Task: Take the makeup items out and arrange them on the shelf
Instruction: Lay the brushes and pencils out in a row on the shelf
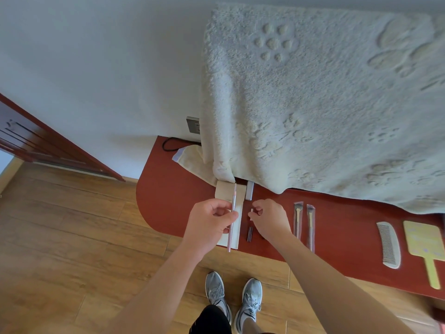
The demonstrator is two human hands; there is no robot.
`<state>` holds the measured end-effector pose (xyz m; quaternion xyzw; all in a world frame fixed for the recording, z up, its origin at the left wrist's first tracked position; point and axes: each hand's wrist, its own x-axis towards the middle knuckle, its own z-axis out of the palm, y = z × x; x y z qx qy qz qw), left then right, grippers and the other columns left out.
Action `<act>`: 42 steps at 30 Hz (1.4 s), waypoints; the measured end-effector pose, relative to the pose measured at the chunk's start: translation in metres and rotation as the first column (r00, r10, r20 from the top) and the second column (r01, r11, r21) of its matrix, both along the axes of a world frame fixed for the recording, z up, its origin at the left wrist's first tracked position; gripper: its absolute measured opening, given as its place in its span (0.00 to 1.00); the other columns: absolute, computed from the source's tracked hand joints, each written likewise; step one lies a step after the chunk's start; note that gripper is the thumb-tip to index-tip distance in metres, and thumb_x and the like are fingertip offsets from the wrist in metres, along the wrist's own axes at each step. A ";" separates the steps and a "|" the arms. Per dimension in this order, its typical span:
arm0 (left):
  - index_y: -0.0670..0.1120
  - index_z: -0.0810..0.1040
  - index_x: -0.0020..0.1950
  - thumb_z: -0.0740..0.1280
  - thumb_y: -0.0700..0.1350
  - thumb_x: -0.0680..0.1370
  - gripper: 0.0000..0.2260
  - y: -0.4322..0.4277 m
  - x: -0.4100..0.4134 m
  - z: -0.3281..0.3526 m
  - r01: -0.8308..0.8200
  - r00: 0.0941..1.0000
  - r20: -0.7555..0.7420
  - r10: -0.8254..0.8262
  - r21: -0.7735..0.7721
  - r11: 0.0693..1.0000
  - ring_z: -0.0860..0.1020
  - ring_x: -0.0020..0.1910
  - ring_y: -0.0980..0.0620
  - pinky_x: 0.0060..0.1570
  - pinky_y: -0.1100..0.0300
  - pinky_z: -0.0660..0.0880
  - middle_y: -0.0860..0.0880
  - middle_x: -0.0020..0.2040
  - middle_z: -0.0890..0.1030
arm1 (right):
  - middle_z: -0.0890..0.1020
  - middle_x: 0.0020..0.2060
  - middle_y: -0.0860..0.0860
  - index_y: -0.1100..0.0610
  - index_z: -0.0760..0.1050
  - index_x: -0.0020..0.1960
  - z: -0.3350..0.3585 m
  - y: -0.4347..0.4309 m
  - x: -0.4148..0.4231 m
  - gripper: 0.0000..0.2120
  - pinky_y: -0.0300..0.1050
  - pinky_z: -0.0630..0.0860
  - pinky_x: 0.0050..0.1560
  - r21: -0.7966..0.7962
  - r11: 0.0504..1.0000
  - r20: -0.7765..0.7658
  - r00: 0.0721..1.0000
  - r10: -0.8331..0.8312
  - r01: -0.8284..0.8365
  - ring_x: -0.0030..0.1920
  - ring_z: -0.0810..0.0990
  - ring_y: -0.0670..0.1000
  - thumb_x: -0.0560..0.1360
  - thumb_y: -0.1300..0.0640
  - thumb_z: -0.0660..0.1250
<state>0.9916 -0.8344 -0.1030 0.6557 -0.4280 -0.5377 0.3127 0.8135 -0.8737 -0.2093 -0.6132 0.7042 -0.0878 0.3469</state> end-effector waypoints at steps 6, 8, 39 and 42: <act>0.47 0.84 0.49 0.74 0.41 0.75 0.04 -0.005 -0.023 -0.007 0.044 0.998 0.038 -0.043 -0.007 0.999 0.83 0.38 0.51 0.39 0.56 0.83 0.50 0.36 0.83 | 0.77 0.64 0.48 0.52 0.73 0.69 0.012 0.012 -0.032 0.21 0.46 0.74 0.63 -0.020 1.000 -0.006 1.000 0.003 -0.003 0.63 0.75 0.49 0.77 0.50 0.67; 0.48 0.83 0.48 0.74 0.42 0.75 0.04 -0.007 -0.034 -0.011 0.075 0.995 0.069 -0.075 -0.002 0.997 0.83 0.37 0.51 0.39 0.55 0.83 0.50 0.36 0.83 | 0.75 0.67 0.47 0.50 0.71 0.71 0.013 0.017 -0.046 0.23 0.46 0.72 0.66 -0.023 1.000 -0.026 1.000 0.017 -0.018 0.66 0.73 0.49 0.77 0.49 0.67; 0.48 0.73 0.44 0.69 0.44 0.79 0.06 -0.029 -0.170 -0.097 0.469 0.602 0.669 -0.436 0.146 0.871 0.76 0.39 0.52 0.34 0.63 0.69 0.53 0.39 0.76 | 0.55 0.77 0.46 0.52 0.55 0.79 0.002 0.079 -0.189 0.39 0.49 0.62 0.74 0.151 0.984 -0.284 0.949 0.134 -0.094 0.77 0.52 0.50 0.74 0.50 0.71; 0.49 0.73 0.43 0.70 0.44 0.78 0.07 -0.028 -0.172 -0.102 0.466 0.603 0.662 -0.445 0.161 0.870 0.77 0.37 0.53 0.34 0.63 0.69 0.52 0.38 0.77 | 0.54 0.77 0.45 0.51 0.54 0.79 0.000 0.080 -0.188 0.39 0.49 0.63 0.73 0.149 0.985 -0.285 0.950 0.126 -0.086 0.77 0.51 0.50 0.74 0.51 0.71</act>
